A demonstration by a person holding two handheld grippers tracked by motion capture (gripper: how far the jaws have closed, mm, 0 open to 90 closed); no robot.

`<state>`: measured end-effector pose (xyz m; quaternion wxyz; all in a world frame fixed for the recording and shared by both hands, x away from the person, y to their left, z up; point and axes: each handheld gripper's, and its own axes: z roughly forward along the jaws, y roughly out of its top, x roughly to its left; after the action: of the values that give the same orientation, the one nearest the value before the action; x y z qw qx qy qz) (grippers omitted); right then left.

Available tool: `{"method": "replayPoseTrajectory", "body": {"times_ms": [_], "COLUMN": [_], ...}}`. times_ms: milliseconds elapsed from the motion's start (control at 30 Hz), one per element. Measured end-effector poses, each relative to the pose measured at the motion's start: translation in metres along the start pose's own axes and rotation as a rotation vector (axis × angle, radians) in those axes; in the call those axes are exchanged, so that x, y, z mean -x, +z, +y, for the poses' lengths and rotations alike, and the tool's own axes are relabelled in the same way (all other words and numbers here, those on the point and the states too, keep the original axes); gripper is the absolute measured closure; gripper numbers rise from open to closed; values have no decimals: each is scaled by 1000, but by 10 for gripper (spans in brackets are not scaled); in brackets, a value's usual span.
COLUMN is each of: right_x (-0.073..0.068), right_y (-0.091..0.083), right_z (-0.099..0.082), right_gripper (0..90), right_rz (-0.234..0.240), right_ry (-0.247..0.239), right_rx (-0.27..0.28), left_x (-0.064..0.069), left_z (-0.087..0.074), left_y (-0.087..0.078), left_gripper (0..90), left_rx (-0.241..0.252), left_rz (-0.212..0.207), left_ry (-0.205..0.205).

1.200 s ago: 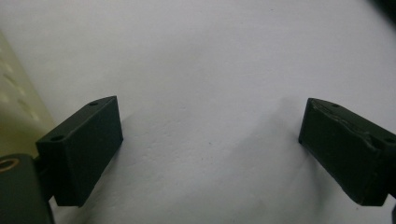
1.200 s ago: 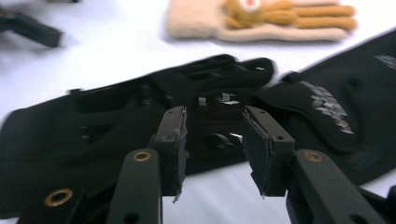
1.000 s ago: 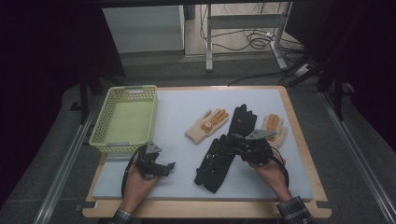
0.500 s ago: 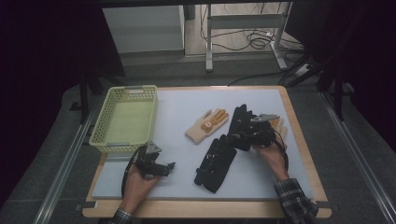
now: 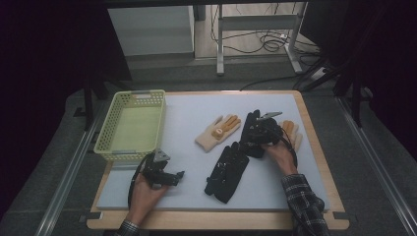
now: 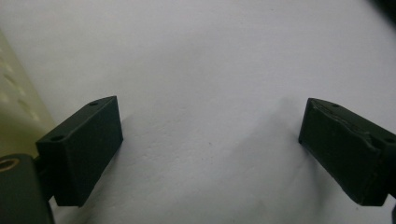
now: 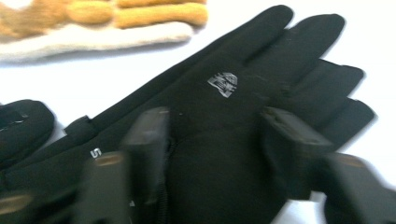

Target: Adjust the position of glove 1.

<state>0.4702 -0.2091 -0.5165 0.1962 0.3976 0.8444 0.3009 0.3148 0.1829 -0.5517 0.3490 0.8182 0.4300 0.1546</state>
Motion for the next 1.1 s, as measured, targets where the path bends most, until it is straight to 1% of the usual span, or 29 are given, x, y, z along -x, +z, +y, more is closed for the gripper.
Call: {"method": "replayPoseTrajectory", "body": {"times_ms": [100,133,167,233,267,300,400,467,533,600,633,733,800,867,933,1033,1100], "right_x": [-3,-6,-8,-11,-12,-11,-6,-3,-3,-6,-8,-17,-27,-35,-47,-64,-76], "right_y": [-3,-4,-4,-4,-4,-4,-7,-13,-24,-37,-44,-65,-78,-85,-92,-99,-102], "right_z": [-3,-3,-3,-2,-2,-2,-3,-2,1,4,5,6,5,3,0,-5,-10], "right_gripper": [655,731,761,788,793,795,796,795,794,793,792,789,787,786,785,784,783], "right_rz": [-11,-44,-68,-95,-100,-99,-74,-62,-50,-34,-25,-4,2,5,33,52,77], "right_ry": [-6,-25,-43,-64,-74,-71,-16,16,35,52,52,59,65,63,75,76,84], "right_rx": [14,12,9,2,5,11,33,46,68,94,114,160,181,179,179,178,180], "left_x": [0,0,0,0,0,0,0,0,0,0,0,0,0,0,0,0,0], "left_z": [0,0,0,0,0,0,0,0,0,0,0,0,0,0,0,0,0], "left_y": [0,0,0,0,0,0,0,0,0,0,0,0,0,0,0,0,0], "left_gripper": [62,62,62,62,62,62,62,62,62,62,62,62,62,62,62,62,62], "left_rx": [1,0,1,1,1,0,0,0,0,0,-1,-1,0,-1,-1,-1,-1], "left_rz": [1,0,1,1,1,0,0,0,0,0,0,0,0,-1,0,0,0], "left_ry": [-1,0,-1,0,-1,-1,-1,0,0,0,0,0,-1,1,1,0,2]}}
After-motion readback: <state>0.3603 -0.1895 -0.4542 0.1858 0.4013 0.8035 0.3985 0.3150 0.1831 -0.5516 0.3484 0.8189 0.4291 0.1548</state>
